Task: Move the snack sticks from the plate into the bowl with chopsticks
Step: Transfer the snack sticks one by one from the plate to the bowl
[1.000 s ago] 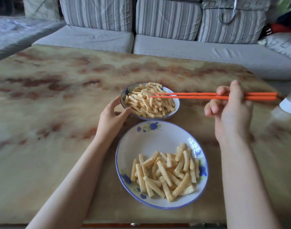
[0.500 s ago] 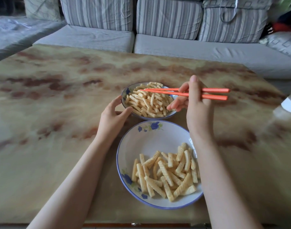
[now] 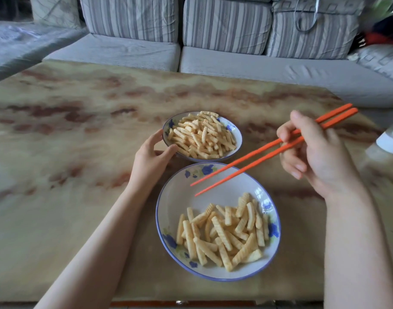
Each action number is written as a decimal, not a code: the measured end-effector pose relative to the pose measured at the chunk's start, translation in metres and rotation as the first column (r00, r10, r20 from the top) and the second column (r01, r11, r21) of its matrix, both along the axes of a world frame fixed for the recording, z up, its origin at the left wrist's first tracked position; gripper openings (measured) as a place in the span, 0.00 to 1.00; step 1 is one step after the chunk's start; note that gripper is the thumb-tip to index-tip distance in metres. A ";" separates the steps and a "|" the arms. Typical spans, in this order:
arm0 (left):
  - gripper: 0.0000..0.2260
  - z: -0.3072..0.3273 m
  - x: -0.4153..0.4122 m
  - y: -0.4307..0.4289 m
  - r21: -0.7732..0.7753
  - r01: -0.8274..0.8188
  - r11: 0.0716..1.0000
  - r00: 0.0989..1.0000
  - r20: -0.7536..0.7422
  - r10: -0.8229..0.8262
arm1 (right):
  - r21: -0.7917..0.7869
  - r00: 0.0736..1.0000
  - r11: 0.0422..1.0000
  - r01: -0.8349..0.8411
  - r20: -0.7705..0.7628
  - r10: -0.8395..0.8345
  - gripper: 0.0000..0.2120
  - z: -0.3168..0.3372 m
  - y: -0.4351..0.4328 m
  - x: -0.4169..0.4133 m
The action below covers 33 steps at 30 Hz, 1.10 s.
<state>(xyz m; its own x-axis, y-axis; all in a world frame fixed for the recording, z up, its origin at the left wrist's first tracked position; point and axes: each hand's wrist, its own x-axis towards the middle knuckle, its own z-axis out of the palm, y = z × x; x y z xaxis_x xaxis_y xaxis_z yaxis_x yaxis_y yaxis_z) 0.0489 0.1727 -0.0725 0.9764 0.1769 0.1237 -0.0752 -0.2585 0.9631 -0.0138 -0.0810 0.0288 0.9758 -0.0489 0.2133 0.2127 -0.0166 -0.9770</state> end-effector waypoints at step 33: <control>0.22 0.001 -0.001 -0.001 0.039 0.005 0.999 1.000 0.028 -0.006 | -0.084 0.975 0.979 -0.188 -0.139 0.176 0.20 0.011 0.004 -0.011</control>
